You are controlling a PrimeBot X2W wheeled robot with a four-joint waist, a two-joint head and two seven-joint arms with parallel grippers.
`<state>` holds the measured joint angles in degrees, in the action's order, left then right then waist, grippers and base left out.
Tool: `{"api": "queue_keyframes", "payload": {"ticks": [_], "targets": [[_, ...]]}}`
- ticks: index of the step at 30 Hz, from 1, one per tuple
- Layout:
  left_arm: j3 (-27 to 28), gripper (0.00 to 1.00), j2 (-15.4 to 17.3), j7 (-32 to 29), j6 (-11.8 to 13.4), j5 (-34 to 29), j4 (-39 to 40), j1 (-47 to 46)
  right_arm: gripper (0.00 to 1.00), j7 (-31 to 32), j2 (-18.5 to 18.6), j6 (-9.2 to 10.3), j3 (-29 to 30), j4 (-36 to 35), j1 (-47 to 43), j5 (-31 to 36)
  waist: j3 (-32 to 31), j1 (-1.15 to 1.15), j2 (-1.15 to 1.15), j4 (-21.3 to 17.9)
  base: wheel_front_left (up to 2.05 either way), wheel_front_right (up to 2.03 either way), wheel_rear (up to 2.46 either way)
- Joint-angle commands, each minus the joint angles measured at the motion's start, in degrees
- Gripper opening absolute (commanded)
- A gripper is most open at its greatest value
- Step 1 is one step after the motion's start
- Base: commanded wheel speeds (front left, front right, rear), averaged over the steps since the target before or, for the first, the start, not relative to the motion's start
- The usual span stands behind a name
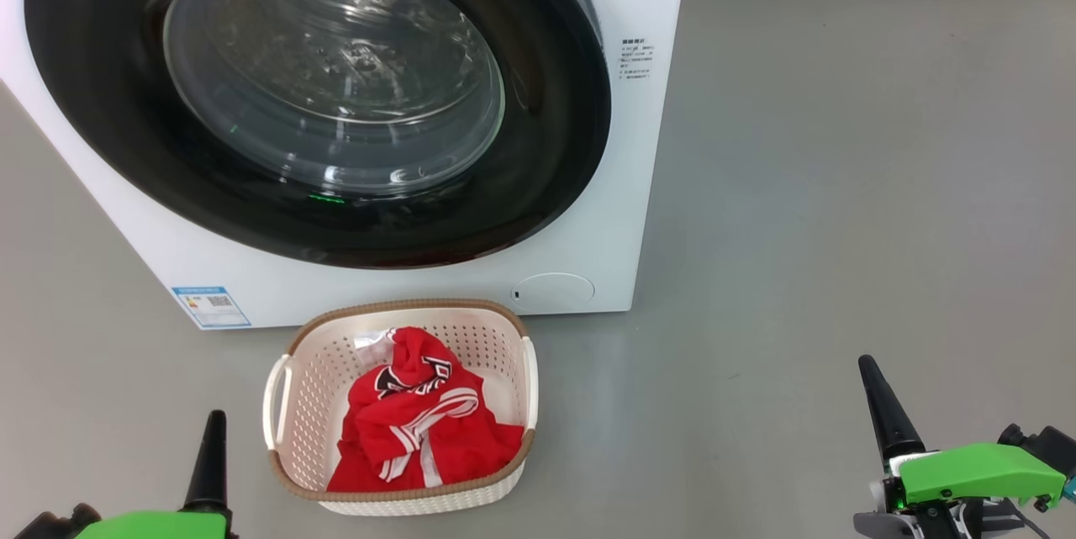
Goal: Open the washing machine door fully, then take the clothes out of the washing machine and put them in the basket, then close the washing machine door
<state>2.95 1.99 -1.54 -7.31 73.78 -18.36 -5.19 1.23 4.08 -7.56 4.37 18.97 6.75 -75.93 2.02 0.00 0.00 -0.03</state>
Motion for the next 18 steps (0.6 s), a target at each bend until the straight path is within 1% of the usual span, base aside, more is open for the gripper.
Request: {"api": "queue_keyframes", "payload": {"ticks": [1, 18], "targets": [[1.79, 0.0, 0.87, -0.62, -0.14, 2.07, 1.93, -1.02, 0.0, 0.59, 0.12, 0.05, -0.55, -2.1, 0.28, -1.96, -0.14, 0.0, 0.0, 0.0, 0.0, 0.0, 0.0], [2.89, 0.0, 0.88, -3.25, -0.16, 11.9, 3.35, -1.02, 0.0, 3.32, -0.57, 0.07, 0.97, -3.82, -0.24, -10.66, -1.17, 0.0, 0.0, 0.02, 0.0, 0.0, 0.0]]}}
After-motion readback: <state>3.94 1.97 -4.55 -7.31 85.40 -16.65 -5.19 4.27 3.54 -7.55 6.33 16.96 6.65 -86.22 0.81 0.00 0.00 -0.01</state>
